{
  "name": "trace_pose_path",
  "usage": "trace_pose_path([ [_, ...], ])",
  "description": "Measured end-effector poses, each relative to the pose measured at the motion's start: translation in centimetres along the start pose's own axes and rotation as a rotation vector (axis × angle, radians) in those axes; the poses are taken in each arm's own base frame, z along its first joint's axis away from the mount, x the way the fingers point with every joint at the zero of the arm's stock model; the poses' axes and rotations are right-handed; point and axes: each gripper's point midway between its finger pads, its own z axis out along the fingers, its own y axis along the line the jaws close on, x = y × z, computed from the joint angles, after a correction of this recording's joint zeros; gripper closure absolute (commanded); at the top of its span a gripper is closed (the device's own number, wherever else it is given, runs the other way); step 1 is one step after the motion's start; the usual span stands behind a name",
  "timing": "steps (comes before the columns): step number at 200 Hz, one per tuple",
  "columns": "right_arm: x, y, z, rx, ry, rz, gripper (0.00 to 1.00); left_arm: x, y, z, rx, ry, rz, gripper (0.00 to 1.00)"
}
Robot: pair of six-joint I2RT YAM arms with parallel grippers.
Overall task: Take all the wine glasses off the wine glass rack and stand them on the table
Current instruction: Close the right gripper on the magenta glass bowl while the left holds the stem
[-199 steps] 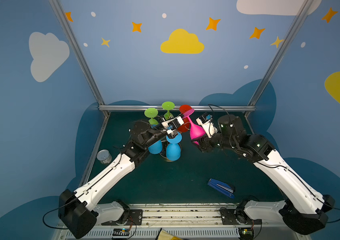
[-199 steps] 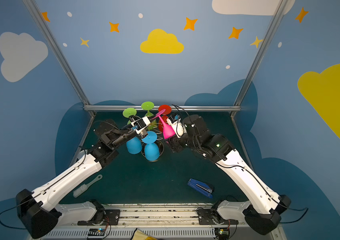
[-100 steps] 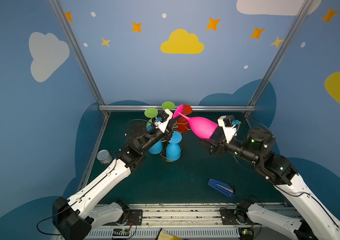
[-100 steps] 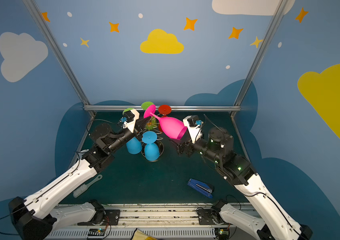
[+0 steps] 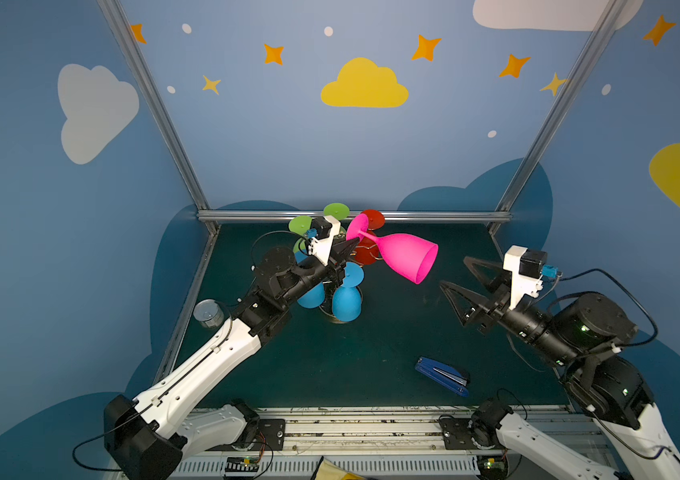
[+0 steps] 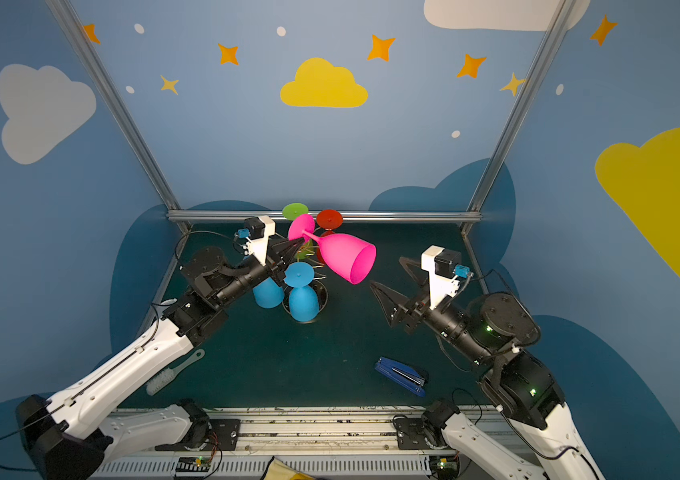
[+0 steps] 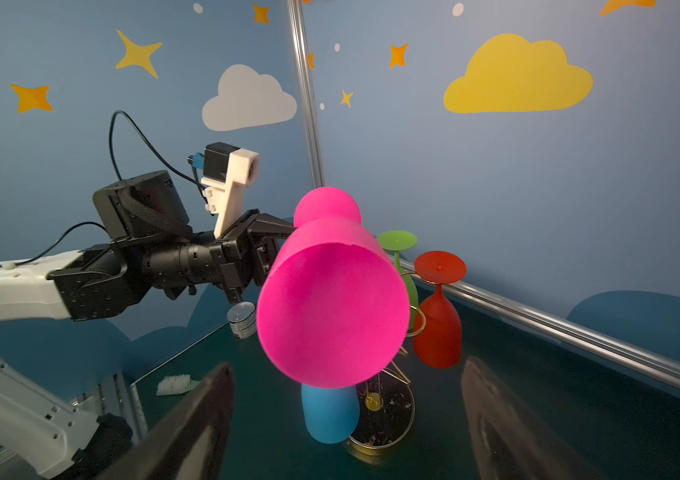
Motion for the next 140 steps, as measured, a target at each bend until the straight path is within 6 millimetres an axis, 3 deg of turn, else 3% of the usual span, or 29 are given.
trace_pose_path([
  [69, 2.0, -2.3, 2.3, 0.096, 0.081, 0.017, 0.31, -0.7, -1.3, -0.6, 0.073, -0.011, -0.027, 0.97],
  [97, 2.8, -2.9, 3.8, 0.094, 0.116, 0.034, 0.42, -0.8, -1.5, -0.8, 0.090, -0.009, -0.030, 0.97],
  [140, 2.9, -2.0, 5.4, 0.017, 0.132, 0.068, 0.65, 0.2, -1.4, -0.9, 0.092, 0.032, -0.043, 0.97],
])
